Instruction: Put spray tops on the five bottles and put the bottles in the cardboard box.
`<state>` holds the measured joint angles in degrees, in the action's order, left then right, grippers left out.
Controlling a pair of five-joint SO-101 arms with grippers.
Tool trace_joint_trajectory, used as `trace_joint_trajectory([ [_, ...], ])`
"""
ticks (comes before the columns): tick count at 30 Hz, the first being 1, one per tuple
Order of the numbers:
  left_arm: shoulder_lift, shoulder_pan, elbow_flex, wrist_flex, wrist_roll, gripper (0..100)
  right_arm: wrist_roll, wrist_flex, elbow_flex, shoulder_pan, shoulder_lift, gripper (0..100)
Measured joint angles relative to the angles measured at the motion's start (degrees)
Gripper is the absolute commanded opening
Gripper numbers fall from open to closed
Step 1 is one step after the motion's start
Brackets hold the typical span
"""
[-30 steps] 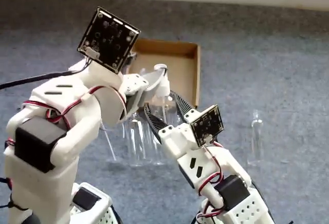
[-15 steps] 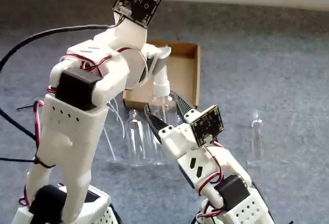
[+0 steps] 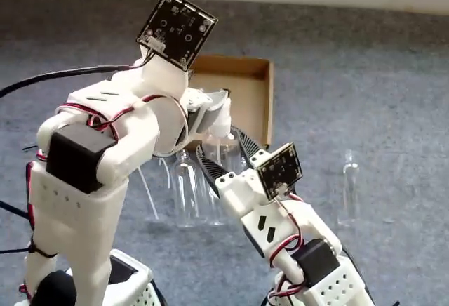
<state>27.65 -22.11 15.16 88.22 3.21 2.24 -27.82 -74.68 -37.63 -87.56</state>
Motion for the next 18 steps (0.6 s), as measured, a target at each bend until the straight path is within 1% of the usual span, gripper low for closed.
trace_joint_trajectory([
  [7,0.88,0.70,-0.88,0.18,0.00,20,0.00,-0.09,-0.09,0.00,0.09,0.4],
  [11,0.97,6.33,5.45,1.93,0.18,20,0.00,0.00,0.00,0.18,0.00,0.4],
  [14,1.05,10.90,10.73,5.01,0.18,20,0.00,0.00,0.00,0.09,0.00,0.4],
  [18,1.32,15.65,12.40,8.97,0.18,20,0.00,0.00,0.00,0.26,0.00,0.4],
])
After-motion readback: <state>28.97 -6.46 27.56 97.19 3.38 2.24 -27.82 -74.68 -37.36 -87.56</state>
